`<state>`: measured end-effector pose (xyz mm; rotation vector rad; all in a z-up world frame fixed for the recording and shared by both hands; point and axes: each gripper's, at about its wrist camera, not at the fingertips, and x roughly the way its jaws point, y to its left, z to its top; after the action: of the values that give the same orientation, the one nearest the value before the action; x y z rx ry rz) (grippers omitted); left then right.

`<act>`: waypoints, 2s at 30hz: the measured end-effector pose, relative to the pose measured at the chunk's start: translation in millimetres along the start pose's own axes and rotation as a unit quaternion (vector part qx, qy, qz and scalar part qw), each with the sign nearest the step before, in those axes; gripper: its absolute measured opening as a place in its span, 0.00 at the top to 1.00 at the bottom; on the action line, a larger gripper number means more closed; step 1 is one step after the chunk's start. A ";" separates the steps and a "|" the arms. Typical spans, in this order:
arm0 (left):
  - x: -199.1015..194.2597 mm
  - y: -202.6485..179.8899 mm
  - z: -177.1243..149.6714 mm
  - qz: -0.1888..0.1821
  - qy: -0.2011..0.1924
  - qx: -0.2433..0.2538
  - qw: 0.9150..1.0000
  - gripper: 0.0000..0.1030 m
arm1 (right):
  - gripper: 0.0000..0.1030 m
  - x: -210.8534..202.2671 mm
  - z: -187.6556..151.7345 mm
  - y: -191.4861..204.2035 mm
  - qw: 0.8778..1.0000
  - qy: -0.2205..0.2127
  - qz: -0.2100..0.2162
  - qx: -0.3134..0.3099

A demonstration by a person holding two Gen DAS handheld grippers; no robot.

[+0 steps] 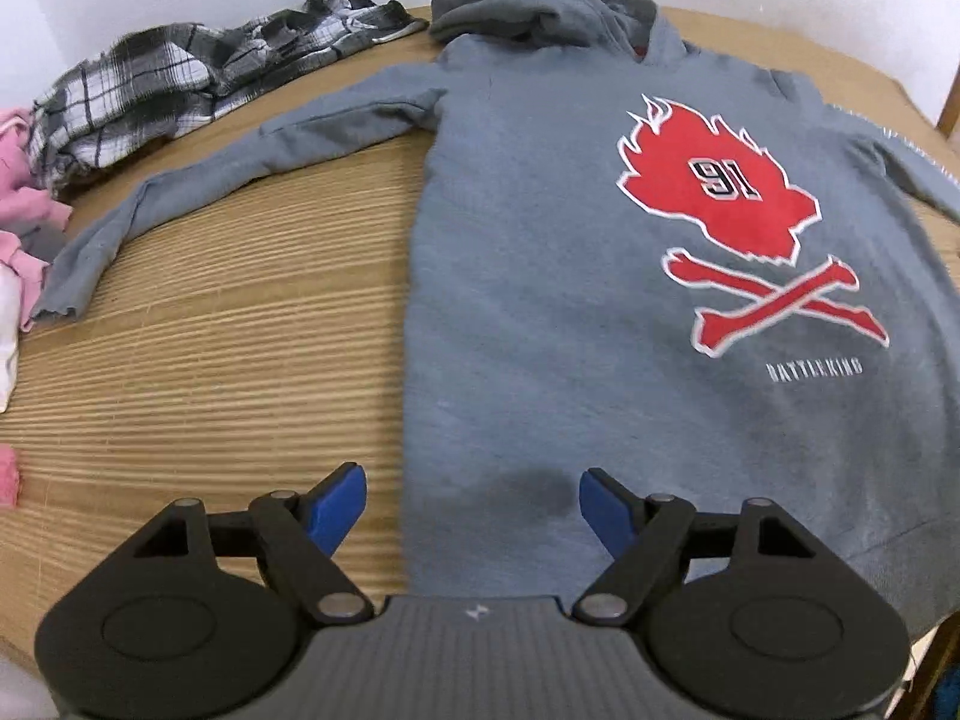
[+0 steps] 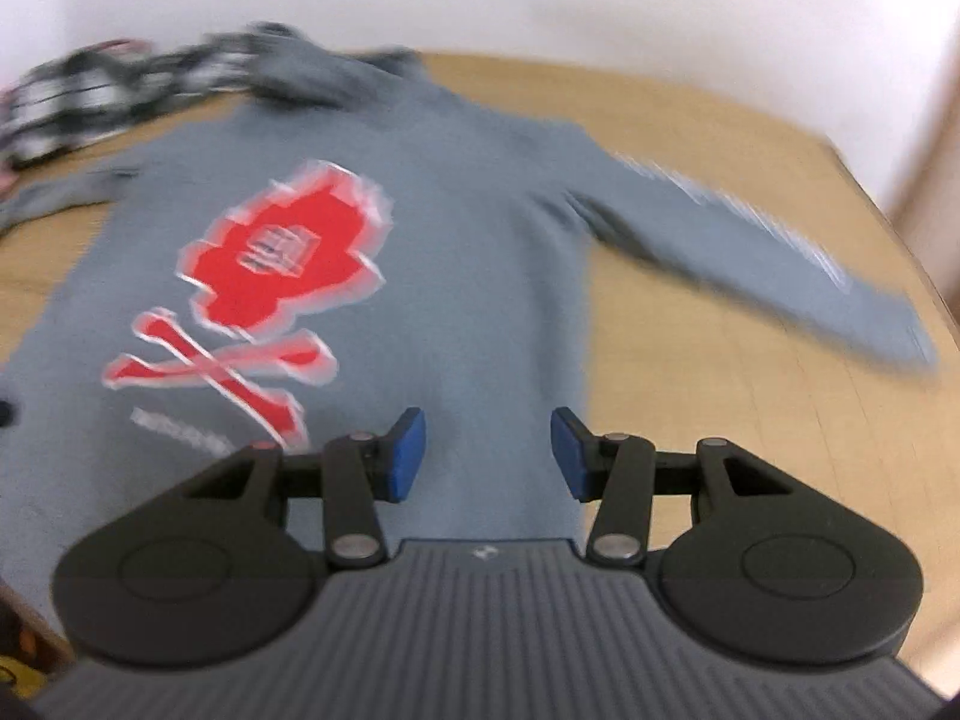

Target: Fold clothes

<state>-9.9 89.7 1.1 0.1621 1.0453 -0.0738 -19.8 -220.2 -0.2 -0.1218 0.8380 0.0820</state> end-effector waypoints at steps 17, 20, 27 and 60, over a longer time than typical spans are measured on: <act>36.3 28.3 38.6 0.040 -0.001 -0.065 0.997 0.04 | 0.53 307.8 266.1 165.5 0.999 0.012 0.015 -0.035; 45.5 30.8 58.7 0.075 -0.013 -0.040 0.996 0.04 | 0.54 338.7 293.6 143.1 0.999 0.004 -0.031 0.017; 88.1 39.3 134.4 0.152 -0.068 0.021 0.986 0.06 | 0.56 374.3 317.5 68.6 0.982 -0.002 -0.183 0.050; 86.8 -152.5 98.5 0.002 -0.079 0.184 0.980 0.15 | 0.37 156.5 77.4 -221.2 0.970 0.109 -0.217 0.022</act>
<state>96.8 -75.8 -40.7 0.4868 0.8648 -0.2740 168.1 -424.5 -48.8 -0.2734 1.0138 -0.3664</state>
